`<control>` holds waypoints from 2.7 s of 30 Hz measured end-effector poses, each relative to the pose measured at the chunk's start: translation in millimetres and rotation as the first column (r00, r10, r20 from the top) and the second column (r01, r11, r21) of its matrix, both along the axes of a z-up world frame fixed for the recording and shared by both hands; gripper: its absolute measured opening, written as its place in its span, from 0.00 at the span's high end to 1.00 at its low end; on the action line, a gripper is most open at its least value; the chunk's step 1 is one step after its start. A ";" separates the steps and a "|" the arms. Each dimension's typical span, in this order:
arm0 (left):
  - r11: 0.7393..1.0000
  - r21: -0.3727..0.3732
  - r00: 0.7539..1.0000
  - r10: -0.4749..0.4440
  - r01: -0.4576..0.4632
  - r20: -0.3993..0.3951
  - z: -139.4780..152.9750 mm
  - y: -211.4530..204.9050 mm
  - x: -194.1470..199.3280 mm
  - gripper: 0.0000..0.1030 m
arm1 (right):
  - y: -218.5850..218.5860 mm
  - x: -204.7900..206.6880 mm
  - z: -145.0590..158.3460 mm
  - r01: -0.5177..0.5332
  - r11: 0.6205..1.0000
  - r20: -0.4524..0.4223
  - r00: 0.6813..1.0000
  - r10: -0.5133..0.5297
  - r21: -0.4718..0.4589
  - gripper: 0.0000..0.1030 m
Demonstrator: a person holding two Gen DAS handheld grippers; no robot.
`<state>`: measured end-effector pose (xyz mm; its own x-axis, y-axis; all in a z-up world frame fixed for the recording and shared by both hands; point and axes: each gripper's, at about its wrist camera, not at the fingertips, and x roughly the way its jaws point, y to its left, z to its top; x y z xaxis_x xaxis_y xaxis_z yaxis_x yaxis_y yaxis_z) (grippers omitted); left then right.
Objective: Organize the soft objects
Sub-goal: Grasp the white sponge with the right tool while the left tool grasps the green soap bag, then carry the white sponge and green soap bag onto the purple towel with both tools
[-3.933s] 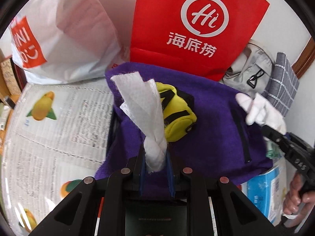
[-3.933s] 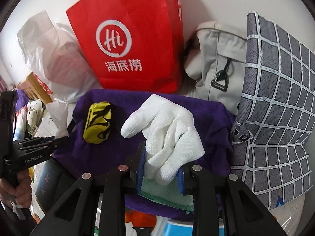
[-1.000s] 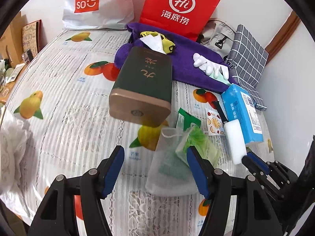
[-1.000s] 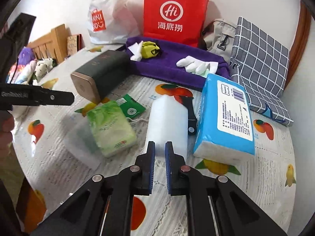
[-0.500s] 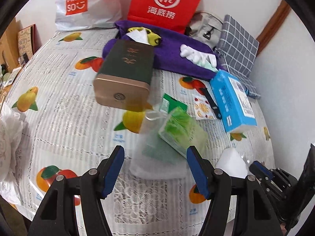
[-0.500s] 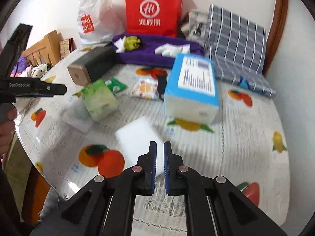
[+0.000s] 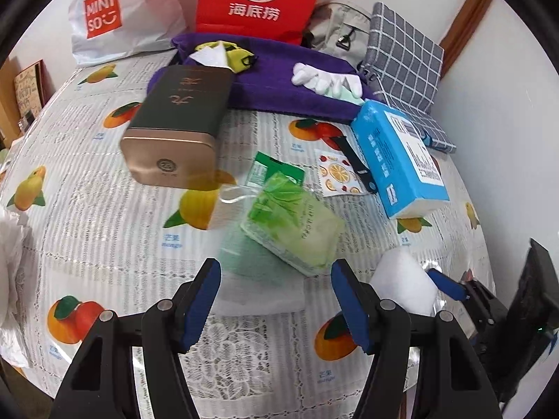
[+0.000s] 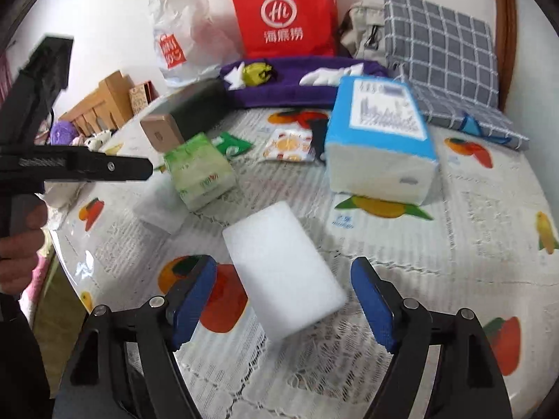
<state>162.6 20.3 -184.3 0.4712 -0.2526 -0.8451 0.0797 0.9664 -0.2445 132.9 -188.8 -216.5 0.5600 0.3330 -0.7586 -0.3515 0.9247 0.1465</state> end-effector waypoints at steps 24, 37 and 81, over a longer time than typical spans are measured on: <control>0.994 0.020 0.993 0.105 -0.104 -0.050 -27.4 -30.8 34.2 0.38 | -39.2 5.0 -18.0 0.108 0.992 0.046 0.993 -0.106 -0.063 0.39; 0.990 0.046 0.990 0.138 -0.137 -0.016 -30.6 -46.5 53.5 0.32 | -49.0 11.6 -18.2 0.151 0.987 0.055 0.988 -0.147 -0.058 0.35; 0.988 0.026 0.985 0.154 -0.152 -0.074 -28.1 -9.9 24.1 0.32 | -54.4 3.6 -8.3 0.192 0.980 0.021 0.981 -0.191 -0.048 0.42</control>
